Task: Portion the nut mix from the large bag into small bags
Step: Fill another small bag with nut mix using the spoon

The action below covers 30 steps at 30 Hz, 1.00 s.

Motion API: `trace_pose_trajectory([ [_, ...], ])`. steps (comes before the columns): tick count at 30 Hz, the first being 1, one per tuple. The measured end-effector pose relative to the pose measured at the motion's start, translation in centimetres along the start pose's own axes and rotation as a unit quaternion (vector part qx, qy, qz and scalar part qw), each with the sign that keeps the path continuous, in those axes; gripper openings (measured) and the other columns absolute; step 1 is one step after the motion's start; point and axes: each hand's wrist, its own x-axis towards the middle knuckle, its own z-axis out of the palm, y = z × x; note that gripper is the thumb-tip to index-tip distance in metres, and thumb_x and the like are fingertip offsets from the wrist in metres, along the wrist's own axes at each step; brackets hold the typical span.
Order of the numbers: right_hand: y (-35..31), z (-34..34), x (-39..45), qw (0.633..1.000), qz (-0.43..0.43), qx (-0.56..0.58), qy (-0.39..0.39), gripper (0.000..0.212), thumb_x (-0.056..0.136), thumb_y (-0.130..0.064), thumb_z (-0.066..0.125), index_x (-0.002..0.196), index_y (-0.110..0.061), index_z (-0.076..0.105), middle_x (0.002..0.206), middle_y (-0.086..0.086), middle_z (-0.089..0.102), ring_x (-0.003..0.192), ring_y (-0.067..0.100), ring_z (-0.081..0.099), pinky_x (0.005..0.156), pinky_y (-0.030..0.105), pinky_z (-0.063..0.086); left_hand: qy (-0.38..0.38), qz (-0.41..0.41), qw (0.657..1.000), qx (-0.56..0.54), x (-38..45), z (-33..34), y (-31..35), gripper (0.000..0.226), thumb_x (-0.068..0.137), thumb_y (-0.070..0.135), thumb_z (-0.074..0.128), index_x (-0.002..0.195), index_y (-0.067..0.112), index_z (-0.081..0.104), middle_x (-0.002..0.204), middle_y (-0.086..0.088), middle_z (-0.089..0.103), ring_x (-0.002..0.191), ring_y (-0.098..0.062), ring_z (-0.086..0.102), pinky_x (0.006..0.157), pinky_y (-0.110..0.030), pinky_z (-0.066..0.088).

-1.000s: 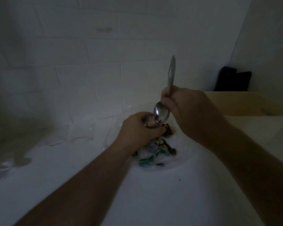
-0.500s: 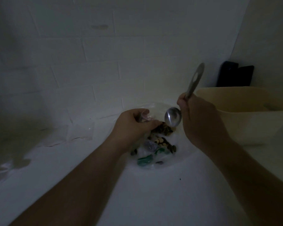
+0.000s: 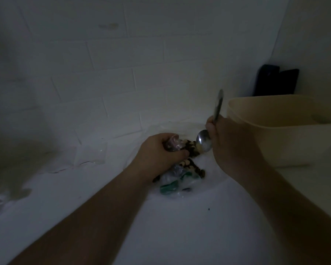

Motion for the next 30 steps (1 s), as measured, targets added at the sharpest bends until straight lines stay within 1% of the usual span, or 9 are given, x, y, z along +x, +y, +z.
trace_pose_trajectory([
  [3,-0.9,0.6,-0.7,0.997,-0.023,0.053,-0.056,0.028,0.110,-0.034,0.035,0.106,-0.020,0.059,0.076,-0.010,0.050,0.066,0.010,0.050,0.061,0.029,0.033,0.002,-0.004,1.000,0.000,0.1,0.3,0.0,0.034,0.077,0.026,0.093,0.103,0.033,0.073,0.093,0.020,0.074,0.083,0.016,0.067,0.070,-0.001,0.047],
  [8,-1.6,1.3,-1.0,0.994,0.002,0.104,-0.043,0.034,0.110,-0.036,0.037,0.109,-0.014,0.063,0.089,0.004,0.068,0.078,0.024,0.064,0.068,0.036,0.046,0.007,-0.005,0.999,-0.043,0.2,0.4,0.0,0.034,0.075,0.018,0.093,0.105,0.023,0.078,0.094,0.009,0.080,0.088,-0.004,0.075,0.076,-0.014,0.058],
  [13,-0.1,1.1,-0.7,0.973,0.115,0.199,0.003,0.027,0.109,-0.036,0.039,0.096,-0.024,0.059,0.075,-0.003,0.069,0.062,0.012,0.068,0.063,0.035,0.055,-0.034,-0.030,0.994,-0.101,0.4,-0.7,0.0,0.049,0.065,0.029,0.096,0.110,0.017,0.078,0.103,-0.002,0.081,0.100,-0.022,0.077,0.095,-0.044,0.061],
  [15,0.5,0.9,-0.7,0.952,0.148,0.266,0.022,0.026,0.110,-0.033,0.041,0.089,-0.030,0.056,0.068,-0.004,0.068,0.054,0.008,0.065,0.057,0.033,0.053,-0.065,-0.038,0.990,-0.116,0.4,-1.6,0.1,0.047,0.069,0.021,0.092,0.113,0.011,0.076,0.108,-0.010,0.080,0.105,-0.028,0.076,0.098,-0.048,0.059],
  [17,0.7,0.5,-0.7,0.939,0.162,0.302,0.040,0.027,0.110,-0.031,0.043,0.086,-0.031,0.056,0.066,-0.006,0.067,0.052,0.009,0.064,0.057,0.038,0.055,-0.109,-0.038,0.984,-0.136,0.2,-2.5,0.2,0.029,0.085,-0.001,0.080,0.113,0.002,0.074,0.109,-0.017,0.077,0.109,-0.035,0.074,0.100,-0.047,0.059],
  [19,0.7,-0.1,-0.8,0.939,0.167,0.297,0.048,0.027,0.110,-0.031,0.044,0.087,-0.030,0.057,0.067,-0.004,0.067,0.053,0.010,0.065,0.057,0.038,0.057,-0.149,-0.028,0.979,-0.133,-0.1,-3.5,0.3,0.026,0.090,-0.008,0.072,0.114,0.002,0.073,0.113,-0.019,0.076,0.113,-0.036,0.072,0.102,-0.046,0.057],
  [22,0.7,-0.7,-1.0,0.942,0.161,0.288,0.058,0.025,0.110,-0.033,0.044,0.088,-0.030,0.058,0.069,-0.003,0.067,0.053,0.011,0.066,0.058,0.036,0.056,-0.170,-0.022,0.981,-0.092,-0.4,-4.4,0.7,0.033,0.087,-0.001,0.079,0.118,0.011,0.076,0.116,-0.009,0.078,0.114,-0.024,0.073,0.102,-0.039,0.057],
  [25,0.6,-0.9,-1.1,0.944,0.153,0.285,0.064,0.026,0.109,-0.034,0.044,0.087,-0.030,0.057,0.070,-0.006,0.068,0.053,0.012,0.067,0.057,0.034,0.054,-0.145,0.022,0.989,0.023,-0.5,-4.4,1.1,0.038,0.075,0.021,0.094,0.109,0.028,0.079,0.108,0.012,0.079,0.105,-0.004,0.073,0.097,-0.028,0.057],
  [30,0.8,-1.2,-1.1,0.949,0.145,0.272,0.060,0.026,0.110,-0.035,0.043,0.089,-0.028,0.057,0.069,-0.007,0.067,0.052,0.011,0.066,0.060,0.037,0.054,-0.207,0.031,0.978,0.000,-0.7,-5.9,1.3,0.035,0.080,0.008,0.088,0.112,0.018,0.078,0.112,0.005,0.079,0.111,-0.011,0.072,0.095,-0.021,0.055],
])
